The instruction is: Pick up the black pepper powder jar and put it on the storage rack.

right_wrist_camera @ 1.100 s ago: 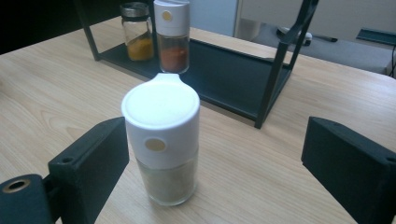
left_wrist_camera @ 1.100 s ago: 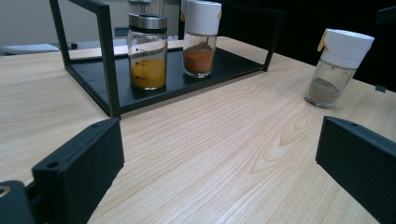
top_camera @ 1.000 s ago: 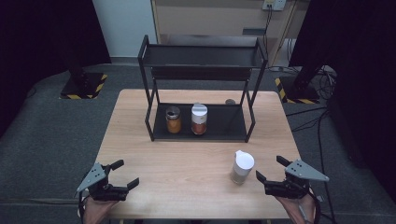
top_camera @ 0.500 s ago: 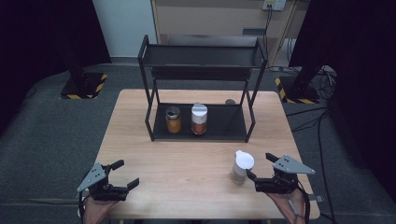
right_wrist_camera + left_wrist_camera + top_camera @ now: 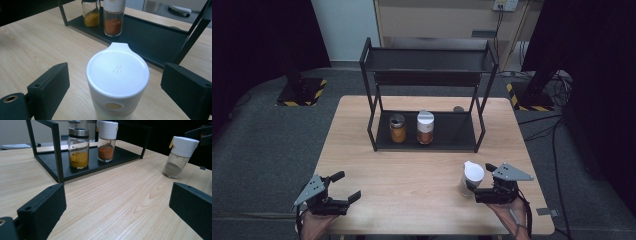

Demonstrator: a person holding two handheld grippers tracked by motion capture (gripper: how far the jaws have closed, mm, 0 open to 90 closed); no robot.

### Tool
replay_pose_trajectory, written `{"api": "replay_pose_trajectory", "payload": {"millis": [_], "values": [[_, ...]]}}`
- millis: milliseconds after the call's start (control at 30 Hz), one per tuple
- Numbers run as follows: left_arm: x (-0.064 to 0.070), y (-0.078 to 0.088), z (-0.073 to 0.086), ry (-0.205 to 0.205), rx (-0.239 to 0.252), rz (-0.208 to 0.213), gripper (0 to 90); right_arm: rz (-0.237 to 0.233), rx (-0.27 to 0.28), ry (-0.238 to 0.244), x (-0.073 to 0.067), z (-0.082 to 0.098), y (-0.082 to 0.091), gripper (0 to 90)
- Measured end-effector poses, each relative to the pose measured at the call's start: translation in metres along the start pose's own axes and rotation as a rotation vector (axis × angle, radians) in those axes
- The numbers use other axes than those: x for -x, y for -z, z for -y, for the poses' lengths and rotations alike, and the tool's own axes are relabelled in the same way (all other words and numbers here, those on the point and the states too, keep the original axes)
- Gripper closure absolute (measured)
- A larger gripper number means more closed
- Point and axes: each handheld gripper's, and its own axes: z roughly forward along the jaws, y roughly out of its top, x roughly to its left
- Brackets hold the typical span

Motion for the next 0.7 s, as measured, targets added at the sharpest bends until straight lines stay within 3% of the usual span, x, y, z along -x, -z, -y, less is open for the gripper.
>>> {"api": "replay_pose_trajectory", "payload": {"millis": [367,633,700], "values": [[0.000,0.000,0.000,-0.001,0.000,0.000,0.4,-0.010,-0.024,-0.020,-0.001,0.002,-0.018,12.0],[0.000,0.000,0.000,-0.001,0.000,0.001,0.4,0.001,-0.028,-0.047,-0.001,0.005,-0.026,22.8],[0.000,0.000,0.000,-0.002,0.000,0.001,0.4,0.014,-0.024,-0.035,-0.003,0.007,-0.027,26.3]]}}
